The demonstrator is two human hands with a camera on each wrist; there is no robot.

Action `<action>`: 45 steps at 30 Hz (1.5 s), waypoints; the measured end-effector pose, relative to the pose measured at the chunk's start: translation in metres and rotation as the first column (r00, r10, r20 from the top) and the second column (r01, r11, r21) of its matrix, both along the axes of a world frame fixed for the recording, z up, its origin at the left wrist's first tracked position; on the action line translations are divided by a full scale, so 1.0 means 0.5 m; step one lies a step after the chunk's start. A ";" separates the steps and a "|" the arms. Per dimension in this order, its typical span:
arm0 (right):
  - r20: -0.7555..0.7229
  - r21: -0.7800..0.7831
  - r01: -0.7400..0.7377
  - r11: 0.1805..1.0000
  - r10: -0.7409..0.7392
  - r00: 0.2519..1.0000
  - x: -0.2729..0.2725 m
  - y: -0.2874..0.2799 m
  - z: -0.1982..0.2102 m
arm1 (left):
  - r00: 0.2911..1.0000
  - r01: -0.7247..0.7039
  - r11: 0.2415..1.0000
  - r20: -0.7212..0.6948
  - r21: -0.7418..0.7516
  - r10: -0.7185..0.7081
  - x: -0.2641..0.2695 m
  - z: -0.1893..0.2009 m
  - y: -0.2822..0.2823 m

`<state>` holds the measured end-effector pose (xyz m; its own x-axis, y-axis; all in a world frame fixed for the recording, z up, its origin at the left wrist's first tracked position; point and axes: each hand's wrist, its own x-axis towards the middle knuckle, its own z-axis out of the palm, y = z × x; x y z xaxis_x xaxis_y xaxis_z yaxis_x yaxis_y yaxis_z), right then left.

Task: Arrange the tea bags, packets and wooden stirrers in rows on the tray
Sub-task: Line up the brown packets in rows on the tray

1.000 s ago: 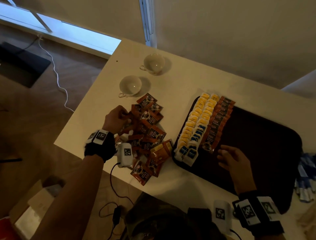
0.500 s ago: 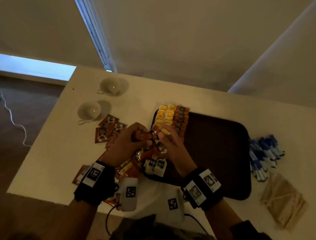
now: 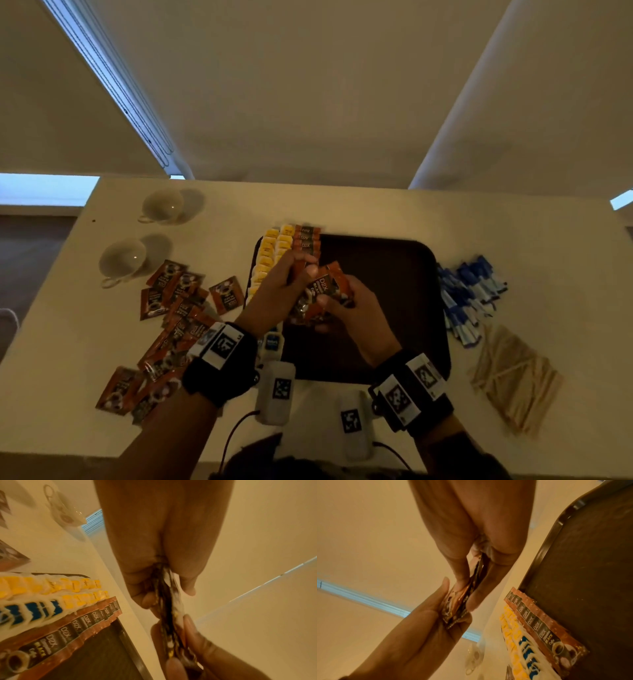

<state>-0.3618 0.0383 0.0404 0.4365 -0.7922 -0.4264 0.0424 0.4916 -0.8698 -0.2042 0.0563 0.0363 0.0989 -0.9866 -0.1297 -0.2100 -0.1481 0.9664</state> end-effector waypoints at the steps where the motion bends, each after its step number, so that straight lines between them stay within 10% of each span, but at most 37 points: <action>1: 0.000 -0.016 0.031 0.999 -0.031 1.000 -0.010 -0.004 0.000 | 1.000 0.016 1.000 -0.011 -0.008 -0.016 -0.007 0.005 -0.005; 11: -0.025 -0.106 0.015 0.994 -0.018 1.000 -0.075 -0.039 0.009 | 0.977 0.188 0.981 0.109 -0.047 -0.182 -0.041 0.021 -0.036; 31: -0.140 -0.084 0.119 0.989 -0.130 0.982 -0.091 -0.020 -0.025 | 0.929 -0.319 0.946 -0.180 0.054 0.323 -0.018 -0.023 0.006; 38: -0.186 -0.047 0.168 0.985 -0.174 0.967 -0.092 -0.015 -0.049 | 0.995 -0.095 0.990 0.042 0.103 0.091 0.053 -0.072 0.035; 45: -0.228 -0.019 0.187 0.982 -0.187 0.956 -0.096 -0.003 -0.079 | 0.917 0.041 0.938 0.361 0.344 -0.172 0.048 -0.151 0.007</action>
<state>-0.4100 0.0369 0.0009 0.1717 -0.8489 -0.5000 -0.0653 0.4966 -0.8655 -0.1801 0.0598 -0.0394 0.1023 -0.9036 -0.4159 -0.5830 -0.3932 0.7110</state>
